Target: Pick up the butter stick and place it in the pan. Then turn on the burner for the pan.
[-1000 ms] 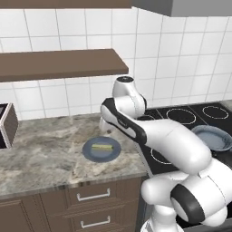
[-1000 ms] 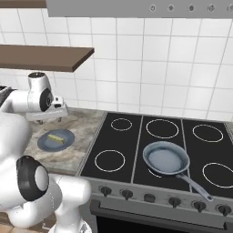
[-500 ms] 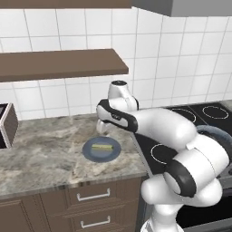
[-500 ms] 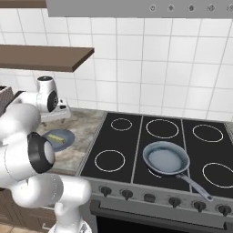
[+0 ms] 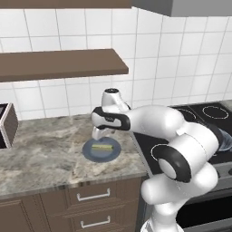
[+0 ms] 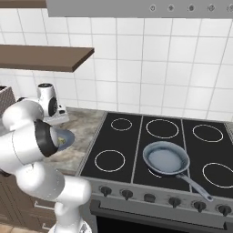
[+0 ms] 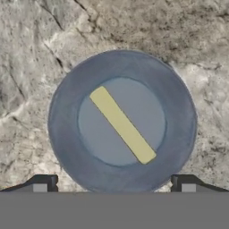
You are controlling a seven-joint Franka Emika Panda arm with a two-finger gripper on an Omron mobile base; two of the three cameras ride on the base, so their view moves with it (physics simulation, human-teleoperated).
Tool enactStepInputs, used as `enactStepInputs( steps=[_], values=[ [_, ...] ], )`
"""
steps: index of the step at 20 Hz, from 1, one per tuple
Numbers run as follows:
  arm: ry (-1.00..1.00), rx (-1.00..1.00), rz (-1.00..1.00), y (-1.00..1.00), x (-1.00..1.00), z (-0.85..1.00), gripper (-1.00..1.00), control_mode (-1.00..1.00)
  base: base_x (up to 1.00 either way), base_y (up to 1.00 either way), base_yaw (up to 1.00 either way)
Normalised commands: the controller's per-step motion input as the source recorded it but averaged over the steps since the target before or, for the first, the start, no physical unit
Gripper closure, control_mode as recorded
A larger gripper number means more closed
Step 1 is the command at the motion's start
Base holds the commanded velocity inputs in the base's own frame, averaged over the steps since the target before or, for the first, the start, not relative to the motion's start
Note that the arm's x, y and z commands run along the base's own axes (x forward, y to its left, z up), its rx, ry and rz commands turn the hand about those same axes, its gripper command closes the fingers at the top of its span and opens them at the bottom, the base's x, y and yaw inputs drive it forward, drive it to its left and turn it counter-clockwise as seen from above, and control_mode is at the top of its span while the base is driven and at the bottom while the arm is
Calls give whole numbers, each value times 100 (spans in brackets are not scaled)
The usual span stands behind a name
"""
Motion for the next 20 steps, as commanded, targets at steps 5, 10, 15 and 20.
enactStepInputs(
  steps=[5,10,15,20],
  values=[
    [-1,0,3,9,10,-40,-100,-100,0,0,0],
    [-3,0,3,0,15,-31,-100,-100,0,0,0],
    [-3,0,2,0,15,-29,-100,-100,0,0,0],
    [-1,0,3,1,5,-26,-100,-100,0,0,0]
  ],
)
